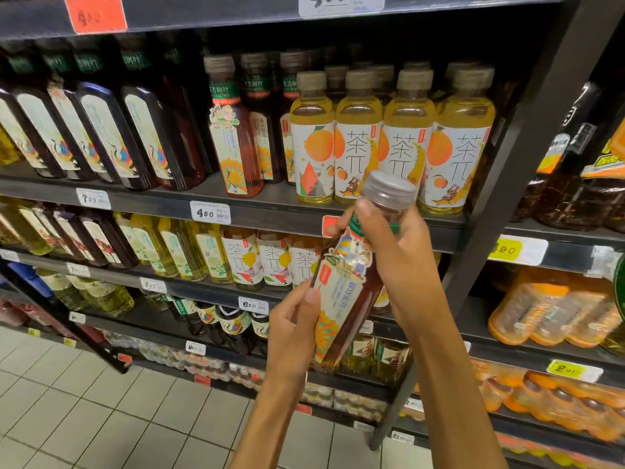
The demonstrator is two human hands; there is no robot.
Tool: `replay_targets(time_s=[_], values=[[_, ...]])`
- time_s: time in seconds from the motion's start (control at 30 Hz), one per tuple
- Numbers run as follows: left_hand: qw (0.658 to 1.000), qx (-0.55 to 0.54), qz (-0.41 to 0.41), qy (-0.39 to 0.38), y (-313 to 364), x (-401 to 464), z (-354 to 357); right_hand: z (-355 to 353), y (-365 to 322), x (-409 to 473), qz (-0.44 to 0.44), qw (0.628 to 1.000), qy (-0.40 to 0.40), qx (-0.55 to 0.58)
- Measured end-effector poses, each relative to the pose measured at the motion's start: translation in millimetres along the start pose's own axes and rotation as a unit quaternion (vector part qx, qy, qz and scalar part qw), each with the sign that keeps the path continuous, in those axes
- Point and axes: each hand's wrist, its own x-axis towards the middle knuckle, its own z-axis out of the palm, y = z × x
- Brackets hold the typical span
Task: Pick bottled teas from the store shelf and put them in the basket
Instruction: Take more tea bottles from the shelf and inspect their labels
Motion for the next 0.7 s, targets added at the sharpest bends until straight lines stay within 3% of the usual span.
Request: replay_targets(time_s=[0.1,0.3,0.43,0.57,0.7], values=[[0.996,0.032,0.076,-0.042,2,2,-1,-1,1,-3,-0.04,0.999,0.013,0.016],[0.98,0.084,0.017,-0.181,-3,4,-10,-8,-3,-8,-0.076,0.996,-0.042,0.024],[0.981,0.11,0.05,-0.149,-4,8,-4,-10,-11,-10,-0.073,0.989,-0.12,-0.042],[0.981,0.133,0.127,-0.068,2,17,3,-13,-21,-11,-0.118,0.966,-0.189,-0.129],[0.977,0.147,0.152,-0.027,7,25,0,-15,-24,-14,-0.145,0.947,-0.248,-0.142]])
